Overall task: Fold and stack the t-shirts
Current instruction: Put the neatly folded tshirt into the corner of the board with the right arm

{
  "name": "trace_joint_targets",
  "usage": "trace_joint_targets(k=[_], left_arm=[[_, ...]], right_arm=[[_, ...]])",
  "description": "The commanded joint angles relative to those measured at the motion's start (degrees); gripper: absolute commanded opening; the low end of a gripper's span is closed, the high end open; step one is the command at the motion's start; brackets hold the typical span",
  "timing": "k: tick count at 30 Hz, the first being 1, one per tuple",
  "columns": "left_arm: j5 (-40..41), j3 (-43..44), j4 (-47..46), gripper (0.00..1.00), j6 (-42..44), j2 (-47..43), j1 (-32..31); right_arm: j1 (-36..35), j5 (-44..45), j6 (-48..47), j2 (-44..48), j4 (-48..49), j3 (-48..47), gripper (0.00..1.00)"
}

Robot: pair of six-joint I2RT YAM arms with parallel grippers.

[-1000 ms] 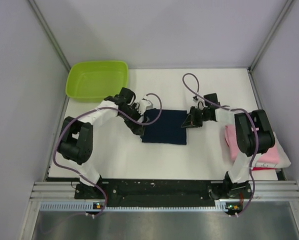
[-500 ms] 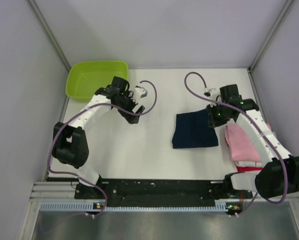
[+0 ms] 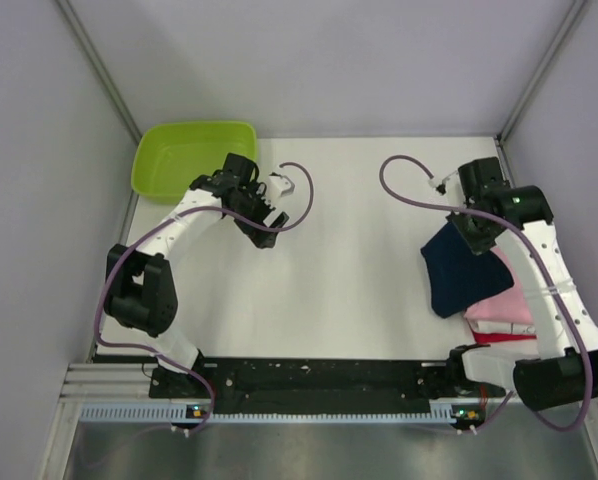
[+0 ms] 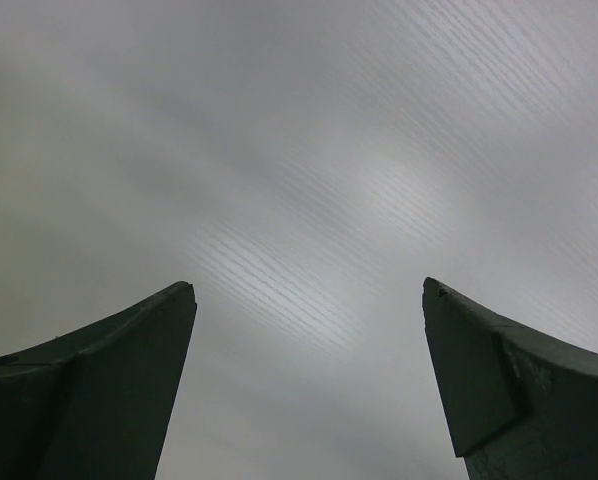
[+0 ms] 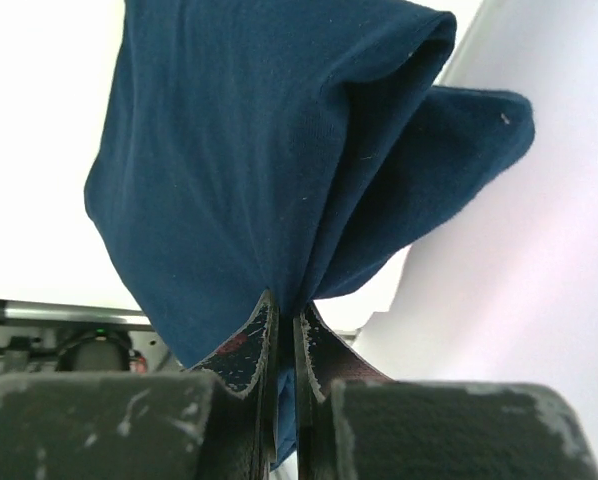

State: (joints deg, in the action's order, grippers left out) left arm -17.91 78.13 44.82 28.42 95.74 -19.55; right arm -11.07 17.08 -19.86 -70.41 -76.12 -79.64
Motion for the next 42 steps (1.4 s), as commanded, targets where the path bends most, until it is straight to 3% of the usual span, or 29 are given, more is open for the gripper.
trace_joint_targets(k=[1, 11, 20, 24, 29, 32, 42], left_arm=[[-0.1, 1.9, -0.4, 0.99, 0.5, -2.2, 0.0], [-1.6, 1.1, -0.5, 0.99, 0.1, -1.1, 0.0], [-1.8, 0.6, -0.6, 0.99, 0.1, -1.4, 0.0], [-2.6, 0.7, -0.6, 0.99, -0.2, -1.3, 0.0], [-5.8, 1.9, 1.1, 0.99, -0.4, -1.4, 0.0], [-6.4, 1.4, 1.1, 0.99, -0.3, -2.0, 0.0], [-8.0, 0.6, 1.2, 0.99, 0.2, -5.7, 0.0]], right_arm=[[0.5, 7.4, -4.8, 4.8, -14.1, -4.6, 0.00], [0.2, 8.7, -7.8, 9.5, -16.7, -11.4, 0.00], [1.0, 9.4, -13.2, 12.8, -16.7, -7.0, 0.00], [3.2, 11.6, -19.1, 13.1, -16.4, 0.4, 0.00], [8.4, 15.7, -26.0, 8.9, -8.4, 2.1, 0.00], [10.5, 14.8, -25.3, 4.2, -8.0, 0.8, 0.00], [26.4, 15.8, -31.7, 0.1, 8.9, 12.0, 0.00]])
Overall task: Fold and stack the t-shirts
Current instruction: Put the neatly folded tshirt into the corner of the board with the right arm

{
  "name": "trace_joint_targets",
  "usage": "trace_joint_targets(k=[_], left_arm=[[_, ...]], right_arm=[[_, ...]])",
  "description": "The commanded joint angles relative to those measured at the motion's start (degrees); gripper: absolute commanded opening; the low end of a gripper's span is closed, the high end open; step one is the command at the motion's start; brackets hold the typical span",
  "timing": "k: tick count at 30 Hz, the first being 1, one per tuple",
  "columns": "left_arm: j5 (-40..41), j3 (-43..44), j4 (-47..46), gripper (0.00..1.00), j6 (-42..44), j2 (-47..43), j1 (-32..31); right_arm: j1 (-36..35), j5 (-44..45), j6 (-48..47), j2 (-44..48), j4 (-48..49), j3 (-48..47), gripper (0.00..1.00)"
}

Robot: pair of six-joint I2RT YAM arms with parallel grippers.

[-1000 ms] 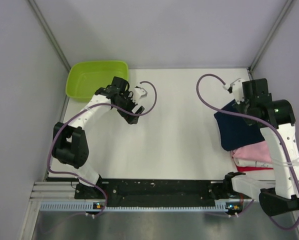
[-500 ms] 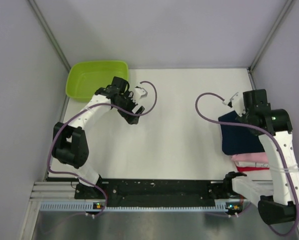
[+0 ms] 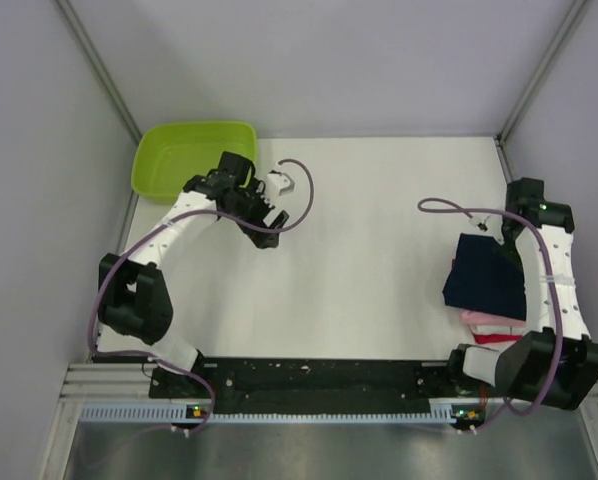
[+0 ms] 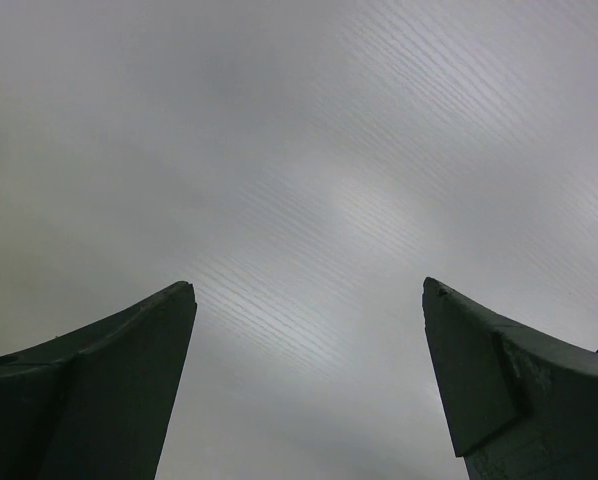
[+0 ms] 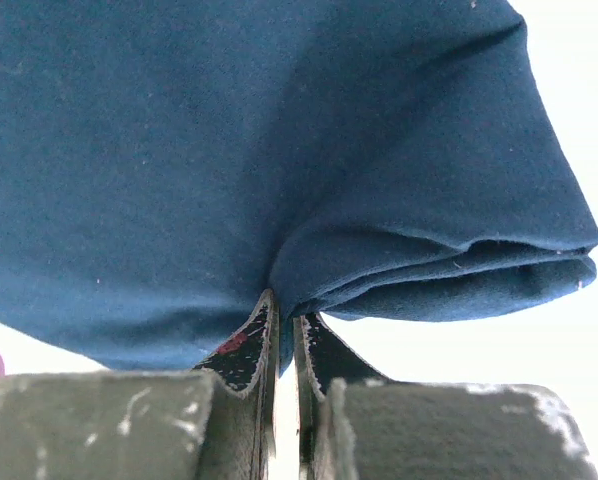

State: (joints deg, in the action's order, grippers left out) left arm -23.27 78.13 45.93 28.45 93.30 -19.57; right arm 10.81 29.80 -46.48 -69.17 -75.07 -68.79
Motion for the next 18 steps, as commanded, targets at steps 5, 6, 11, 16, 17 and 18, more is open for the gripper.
trace_joint_targets(k=[5, 6, 11, 16, 17, 18], left_arm=[[-3.2, 0.9, 0.5, 0.99, 0.6, -3.8, 0.0], [-3.0, 0.7, 0.6, 0.99, 0.6, -3.8, 0.1], [-2.0, 0.6, 0.6, 0.99, 0.6, -3.5, 0.0], [-0.9, 0.7, 0.7, 0.99, 0.5, -3.1, 0.0], [-0.9, 0.8, 0.8, 0.99, 0.5, -2.8, 0.0], [-0.8, 0.8, 0.9, 0.99, 0.3, -2.2, 0.0]], right_arm=[[6.9, 4.6, -10.0, -1.9, 18.1, 7.7, 0.00], [6.9, 5.3, -11.1, -1.5, 19.8, 8.4, 0.00], [8.2, 8.2, -20.3, -0.2, 32.9, 13.9, 0.00], [12.2, 8.0, -25.9, -1.5, 40.5, 15.6, 0.00], [12.8, 7.9, -26.2, -2.0, 41.7, 15.9, 0.00], [13.3, 7.5, -26.9, -2.2, 42.6, 16.0, 0.00]])
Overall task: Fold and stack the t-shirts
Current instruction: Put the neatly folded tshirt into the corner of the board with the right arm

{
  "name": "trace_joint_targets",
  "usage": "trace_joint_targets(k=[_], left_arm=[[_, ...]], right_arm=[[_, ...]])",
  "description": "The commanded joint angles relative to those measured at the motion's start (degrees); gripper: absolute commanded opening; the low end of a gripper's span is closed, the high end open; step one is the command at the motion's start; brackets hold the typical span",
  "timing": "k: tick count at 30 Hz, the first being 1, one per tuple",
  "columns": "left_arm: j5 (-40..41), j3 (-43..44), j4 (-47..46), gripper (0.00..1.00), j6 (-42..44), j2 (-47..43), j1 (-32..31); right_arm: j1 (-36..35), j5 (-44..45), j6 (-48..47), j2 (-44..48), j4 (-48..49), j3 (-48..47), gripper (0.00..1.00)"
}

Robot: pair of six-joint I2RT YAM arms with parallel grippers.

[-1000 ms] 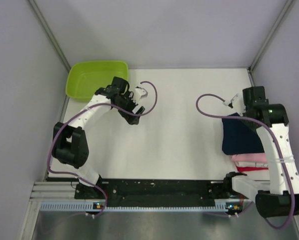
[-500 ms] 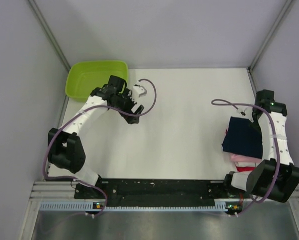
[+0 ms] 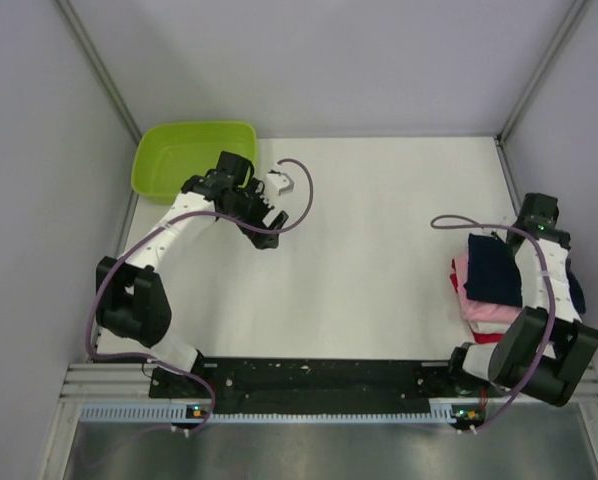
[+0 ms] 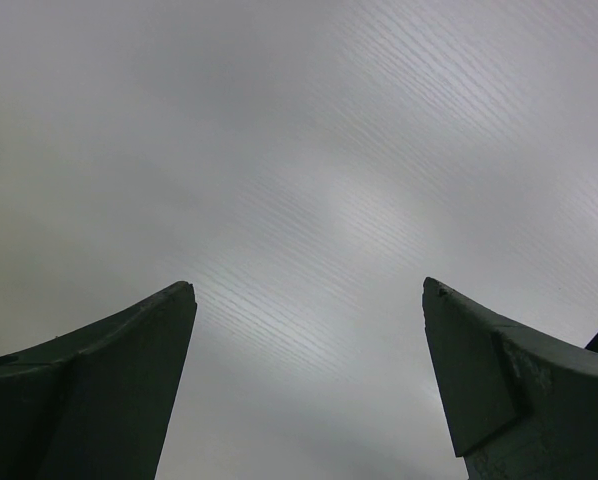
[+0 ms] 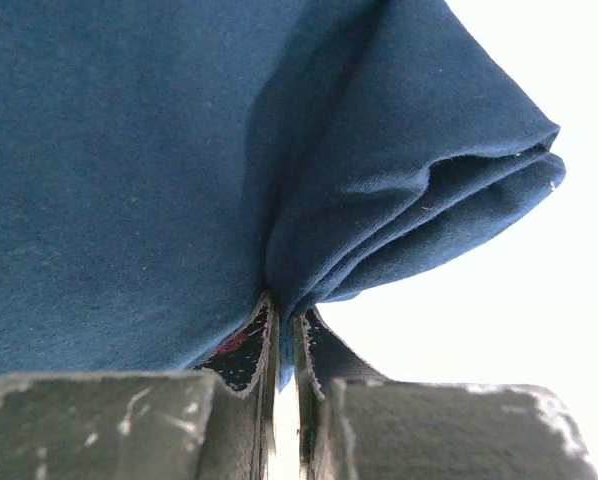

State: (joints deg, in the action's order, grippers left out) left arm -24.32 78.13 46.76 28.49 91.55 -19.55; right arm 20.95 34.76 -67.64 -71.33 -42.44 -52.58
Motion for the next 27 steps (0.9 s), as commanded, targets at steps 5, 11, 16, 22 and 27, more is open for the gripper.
trace_joint_targets(k=[5, 11, 16, 22, 27], left_arm=[[0.6, 1.3, 0.3, 0.99, 0.2, 0.9, 0.0], [0.4, 1.2, 0.4, 0.99, 0.3, 1.6, 0.0], [0.3, 1.4, 0.4, 0.99, 0.0, 1.6, 0.0], [1.6, 0.8, 0.5, 0.99, 0.1, 0.9, 0.0], [3.6, -1.0, -0.3, 0.99, 0.4, -0.5, 0.0]], right_arm=[[3.9, 1.4, -8.1, -2.4, 15.4, 1.1, 0.33], [1.1, 4.4, -8.6, -2.2, 30.0, -5.4, 0.99], [-11.5, 6.9, 0.4, -2.4, 25.5, -18.6, 0.99], [-24.7, -6.6, 52.9, -4.3, -14.2, -37.1, 0.95], [-23.9, -22.9, 71.4, 2.2, -15.1, -26.6, 0.73]])
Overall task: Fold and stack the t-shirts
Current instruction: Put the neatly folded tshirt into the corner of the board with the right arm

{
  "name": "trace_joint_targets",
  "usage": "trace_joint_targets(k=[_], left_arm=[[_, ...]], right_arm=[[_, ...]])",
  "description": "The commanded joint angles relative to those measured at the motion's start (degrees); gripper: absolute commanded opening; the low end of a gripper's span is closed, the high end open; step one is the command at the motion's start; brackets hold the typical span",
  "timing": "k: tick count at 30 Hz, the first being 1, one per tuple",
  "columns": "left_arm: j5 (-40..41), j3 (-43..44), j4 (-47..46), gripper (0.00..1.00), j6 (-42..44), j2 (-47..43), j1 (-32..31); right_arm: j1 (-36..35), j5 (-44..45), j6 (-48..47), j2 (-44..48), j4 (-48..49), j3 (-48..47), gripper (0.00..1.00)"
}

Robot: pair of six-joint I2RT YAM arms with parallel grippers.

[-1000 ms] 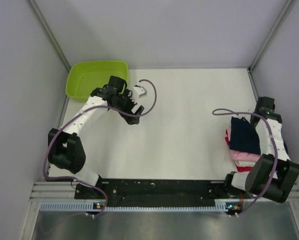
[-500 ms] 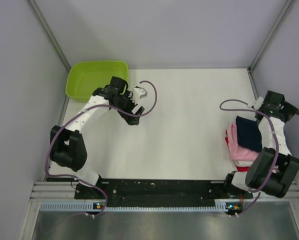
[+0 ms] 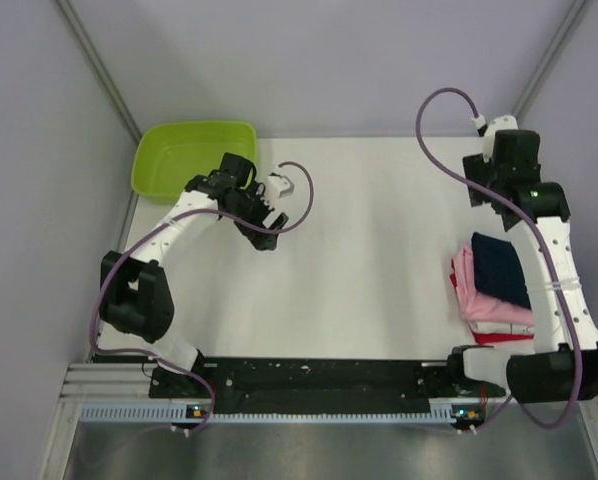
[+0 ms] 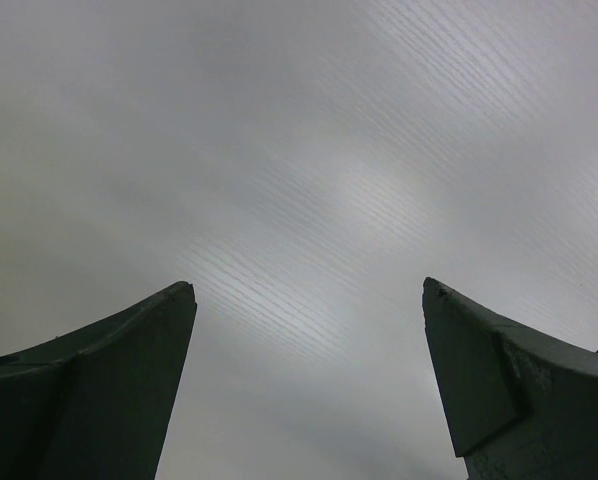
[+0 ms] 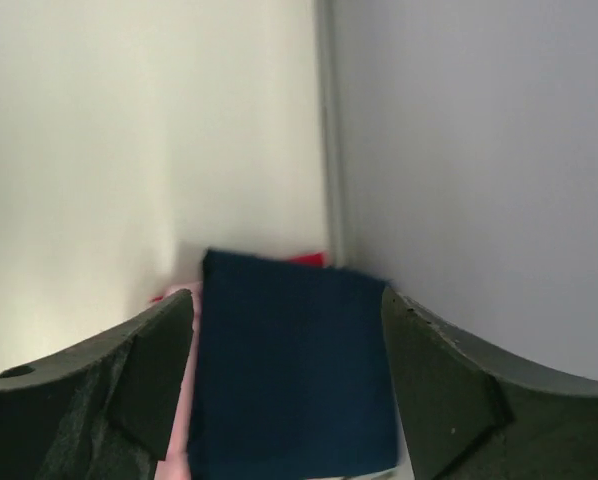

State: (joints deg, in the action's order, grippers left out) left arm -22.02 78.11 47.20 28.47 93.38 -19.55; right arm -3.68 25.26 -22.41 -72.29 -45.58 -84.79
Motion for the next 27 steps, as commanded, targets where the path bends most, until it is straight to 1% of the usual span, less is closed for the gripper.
trace_joint_targets(k=[1, 3, 4, 5, 6, 8, 10, 11, 12, 14, 16, 18, 20, 21, 24, 25, 27], left_arm=[[1.5, -1.5, -1.0, 0.99, 0.5, -2.7, 0.0], [2.2, -2.3, -1.3, 0.99, 1.0, -3.2, 0.0], [2.6, -2.7, -1.6, 0.99, 1.2, -3.5, 0.0], [2.9, -3.0, -2.0, 0.99, 1.4, -3.6, 0.0], [3.0, -3.6, -2.7, 0.99, 1.4, -4.1, 0.2], [3.0, -5.1, -4.6, 0.99, 1.2, -4.6, 0.7], [2.2, -7.5, -8.9, 0.99, 0.3, -6.2, 1.8], [2.2, -9.6, -11.6, 0.99, -0.4, -7.7, 2.6], [2.3, -12.0, -15.2, 0.99, -1.2, -9.4, 3.5], [3.6, -17.8, -22.7, 0.99, -2.8, -12.7, 5.4], [5.3, -24.0, -30.6, 0.99, -5.5, -15.6, 7.8], [5.3, -29.4, -38.8, 0.99, -8.9, -18.7, 10.9], [5.1, -34.4, -46.4, 0.99, -13.0, -21.7, 14.3], [6.2, -36.8, -50.4, 0.99, -16.0, -23.1, 15.9], [13.8, -43.6, -62.1, 0.99, -23.4, -25.0, 16.9], [15.9, -45.0, -65.0, 0.99, -24.3, -25.2, 16.9], [16.8, -47.5, -68.9, 0.99, -24.9, -24.9, 16.9]], right_arm=[[0.8, -13.7, 28.2, 4.4, -10.9, 7.9, 0.69], [1.0, -11.2, 30.1, 6.9, -7.0, 13.4, 0.66], [1.6, -11.0, 31.0, 8.2, -4.9, 15.7, 0.66], [2.4, -12.3, 32.1, 9.8, -2.2, 17.6, 0.68], [2.6, -15.3, 32.1, 11.2, 1.5, 19.3, 0.70], [2.6, -24.3, 31.3, 13.4, 10.3, 23.8, 0.78], [2.1, -32.0, 31.7, 15.4, 20.5, 29.7, 0.88], [1.7, -34.5, 32.4, 16.4, 25.8, 32.6, 0.96], [1.1, -36.3, 33.0, 17.2, 31.9, 35.8, 0.99], [0.2, -37.5, 33.9, 17.9, 42.1, 41.0, 0.99], [-0.5, -37.6, 33.5, 17.1, 50.5, 44.2, 0.99], [-1.1, -36.9, 32.4, 15.1, 55.2, 45.8, 0.99], [-1.9, -34.8, 30.9, 13.2, 57.7, 46.8, 0.99], [-2.1, -33.5, 30.1, 12.4, 59.0, 47.3, 0.99], [-2.4, -29.7, 27.3, 10.6, 63.1, 49.7, 0.99], [-2.4, -28.4, 26.1, 10.1, 64.8, 50.8, 0.99], [-2.3, -26.5, 24.0, 9.0, 67.5, 52.5, 0.99]])
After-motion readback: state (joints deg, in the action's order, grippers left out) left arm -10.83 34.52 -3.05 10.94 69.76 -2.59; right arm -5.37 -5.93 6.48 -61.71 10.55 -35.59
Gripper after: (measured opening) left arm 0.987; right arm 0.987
